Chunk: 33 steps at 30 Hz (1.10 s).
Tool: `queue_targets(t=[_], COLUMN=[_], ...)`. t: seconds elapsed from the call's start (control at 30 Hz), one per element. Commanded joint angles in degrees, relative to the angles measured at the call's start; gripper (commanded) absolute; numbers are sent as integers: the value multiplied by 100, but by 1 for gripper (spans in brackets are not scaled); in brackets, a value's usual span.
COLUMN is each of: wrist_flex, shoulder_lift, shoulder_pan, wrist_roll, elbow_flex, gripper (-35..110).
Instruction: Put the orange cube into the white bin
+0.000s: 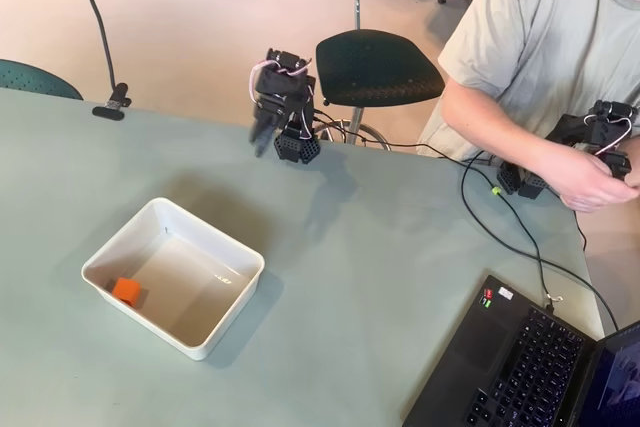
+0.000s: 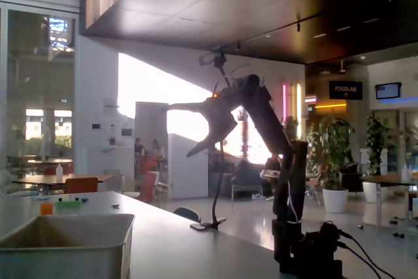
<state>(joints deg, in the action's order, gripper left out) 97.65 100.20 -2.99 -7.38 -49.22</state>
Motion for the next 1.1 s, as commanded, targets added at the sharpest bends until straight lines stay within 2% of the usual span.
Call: queue_targets(t=[0.0,0.17,0.4,0.5,0.77,1.07], wrist_flex=[0,-519,-2593,-3340,-3981,-3990], shoulder_lift=[642,2391,6381,7356,7321,5880], shoulder_pan=[149,62,0,53,79,70], wrist_roll=[-26,0,-44,-62,-62,-53], elbow_flex=[-1072,-3472,-7673,-9185,-11057,-11232], gripper=[66,66,66,66,66,66])
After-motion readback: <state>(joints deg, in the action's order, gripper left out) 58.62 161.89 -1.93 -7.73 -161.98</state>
